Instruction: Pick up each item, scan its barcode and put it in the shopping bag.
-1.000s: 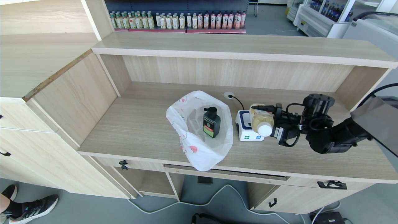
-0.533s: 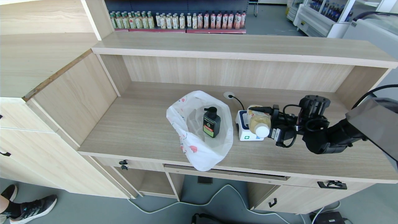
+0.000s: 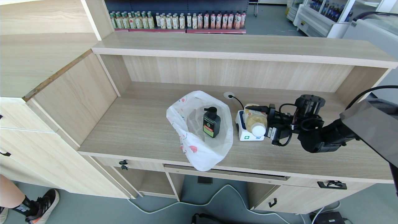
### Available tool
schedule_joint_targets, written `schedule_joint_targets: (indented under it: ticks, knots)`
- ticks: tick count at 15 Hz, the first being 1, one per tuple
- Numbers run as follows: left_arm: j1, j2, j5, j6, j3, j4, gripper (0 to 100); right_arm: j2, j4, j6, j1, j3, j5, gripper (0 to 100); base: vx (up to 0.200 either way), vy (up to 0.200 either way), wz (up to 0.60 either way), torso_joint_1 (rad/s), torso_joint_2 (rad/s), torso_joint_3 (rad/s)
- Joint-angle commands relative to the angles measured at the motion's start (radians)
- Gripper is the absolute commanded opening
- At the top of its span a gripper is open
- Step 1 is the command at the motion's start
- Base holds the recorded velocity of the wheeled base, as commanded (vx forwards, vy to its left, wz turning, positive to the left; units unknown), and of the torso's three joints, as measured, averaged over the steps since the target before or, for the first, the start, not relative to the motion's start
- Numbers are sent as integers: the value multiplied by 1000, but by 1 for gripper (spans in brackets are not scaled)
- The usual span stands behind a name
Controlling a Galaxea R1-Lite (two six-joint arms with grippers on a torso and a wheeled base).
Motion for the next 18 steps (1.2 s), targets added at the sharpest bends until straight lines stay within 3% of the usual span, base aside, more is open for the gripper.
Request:
schedule_joint_targets:
  ticks: [1, 11, 17, 18]
  knots:
    - [0, 0, 0, 1, 0, 0, 100, 15, 2, 0, 3, -6, 0, 0, 0, 0, 0, 0, 0, 0]
    - [0, 0, 0, -1, 0, 0, 100, 28, 2, 114, 9, -40, -1, 0, 0, 0, 0, 0, 0, 0]
    - [0, 0, 0, -1, 0, 0, 100, -40, -78, 382, -76, -53, -1, 0, 0, 0, 0, 0, 0, 0]
    - [0, 0, 0, -1, 0, 0, 100, -77, -159, 516, -86, -59, -1, 0, 0, 0, 0, 0, 0, 0]
